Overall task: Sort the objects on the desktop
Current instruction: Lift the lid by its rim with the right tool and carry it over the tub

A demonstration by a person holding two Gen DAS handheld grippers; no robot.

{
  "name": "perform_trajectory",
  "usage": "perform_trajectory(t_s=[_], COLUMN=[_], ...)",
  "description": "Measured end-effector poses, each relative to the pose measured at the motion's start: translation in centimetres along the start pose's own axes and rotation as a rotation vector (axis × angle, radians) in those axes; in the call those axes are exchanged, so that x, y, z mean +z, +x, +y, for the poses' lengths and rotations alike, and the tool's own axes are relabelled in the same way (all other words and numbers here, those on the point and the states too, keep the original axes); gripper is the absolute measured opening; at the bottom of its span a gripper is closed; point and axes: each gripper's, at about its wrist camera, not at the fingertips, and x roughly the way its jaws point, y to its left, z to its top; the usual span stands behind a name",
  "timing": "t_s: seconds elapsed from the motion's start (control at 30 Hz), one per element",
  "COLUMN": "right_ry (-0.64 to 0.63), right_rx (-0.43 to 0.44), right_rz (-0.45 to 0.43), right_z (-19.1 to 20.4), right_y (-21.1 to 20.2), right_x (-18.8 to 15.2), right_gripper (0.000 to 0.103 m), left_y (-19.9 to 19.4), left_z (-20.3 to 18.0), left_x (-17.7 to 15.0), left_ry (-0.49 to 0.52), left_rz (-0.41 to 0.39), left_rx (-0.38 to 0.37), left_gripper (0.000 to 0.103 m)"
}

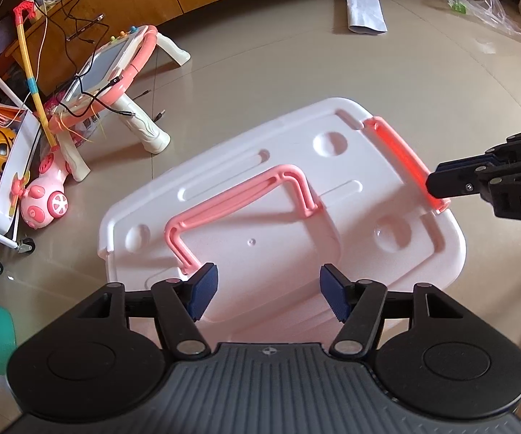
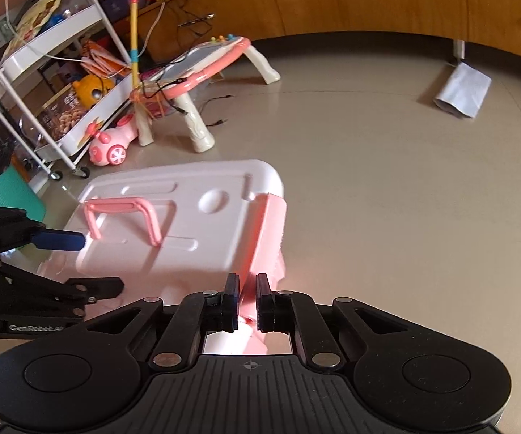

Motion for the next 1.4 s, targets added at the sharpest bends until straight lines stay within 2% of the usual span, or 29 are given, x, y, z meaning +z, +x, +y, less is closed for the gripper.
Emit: perform_trajectory(t_s=[0.37,0.57,0.8,1.03,1.2,1.4], right_ry=[0.014,-0.028,0.033,0.114,0.153,0.126], right_rx=[0.014,0.003,-0.033,-0.125,-0.095,-0.065], right_rz=[-0.006,0.001,-0.053,0.019,0.088,0.129], right_z=[0.0,0.3,-1.5,-4.7,-5.9,-5.5], right_y=[0.3,0.3,-0.6,1.2,3.9,5.5], right_x=[0.3,0.3,0.8,-0.9,-2.2,-2.0], right_gripper=[0.007,0.007,0.007,0.007,0.007,0.007], left_y=[0.0,0.0,0.0,0.0,0.0,0.1], left_z=[0.1,0.1,0.1,0.1,0.1,0.2], left_x=[-0.1,-0.1,0.0,-0.1,-0.1,0.0], left_ry=[-0.016,-0.019,-0.018,-0.015,-0.017,-0.010], left_rz=[-0.002,-0.001,0.000,0.000,0.002,0.002], left_rx=[-0.003,0.000,0.002,0.004,0.005,0.008], left_gripper=[0.066,0.067,0.067,0.068,0.070,0.072])
